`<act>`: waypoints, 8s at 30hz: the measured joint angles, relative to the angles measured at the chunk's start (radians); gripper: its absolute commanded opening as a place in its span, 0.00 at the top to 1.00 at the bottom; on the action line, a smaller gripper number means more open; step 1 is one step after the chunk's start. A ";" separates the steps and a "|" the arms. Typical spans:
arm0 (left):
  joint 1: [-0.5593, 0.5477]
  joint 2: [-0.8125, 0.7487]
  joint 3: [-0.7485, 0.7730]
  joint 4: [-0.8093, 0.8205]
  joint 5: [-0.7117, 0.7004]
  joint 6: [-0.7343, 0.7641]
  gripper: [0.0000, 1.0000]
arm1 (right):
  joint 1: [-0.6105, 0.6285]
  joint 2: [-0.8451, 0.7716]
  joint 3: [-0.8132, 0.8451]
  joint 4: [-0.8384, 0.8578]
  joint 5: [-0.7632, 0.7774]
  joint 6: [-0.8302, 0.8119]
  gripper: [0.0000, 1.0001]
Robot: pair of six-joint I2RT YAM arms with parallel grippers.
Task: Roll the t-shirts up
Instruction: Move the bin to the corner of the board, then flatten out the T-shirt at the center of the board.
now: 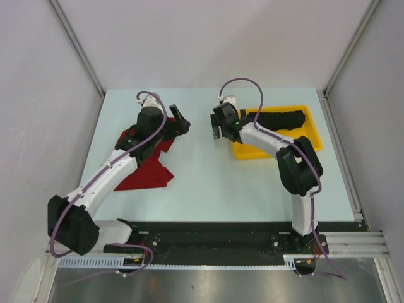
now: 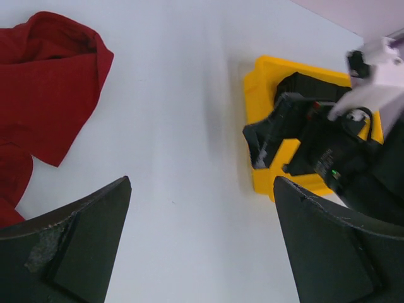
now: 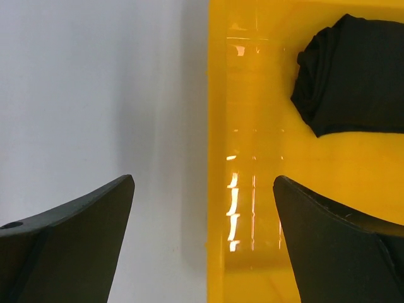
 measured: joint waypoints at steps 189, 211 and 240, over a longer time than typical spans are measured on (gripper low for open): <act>0.669 0.119 0.888 -0.356 0.116 0.103 1.00 | -0.486 -0.408 0.349 -0.039 -0.504 0.350 1.00; 0.196 0.027 -0.032 -0.159 0.000 0.058 0.46 | -0.437 0.100 0.229 -0.161 -0.581 0.327 1.00; 0.085 0.410 -0.115 0.057 -0.278 -0.098 1.00 | -0.397 -0.149 0.020 -0.087 -0.545 0.281 1.00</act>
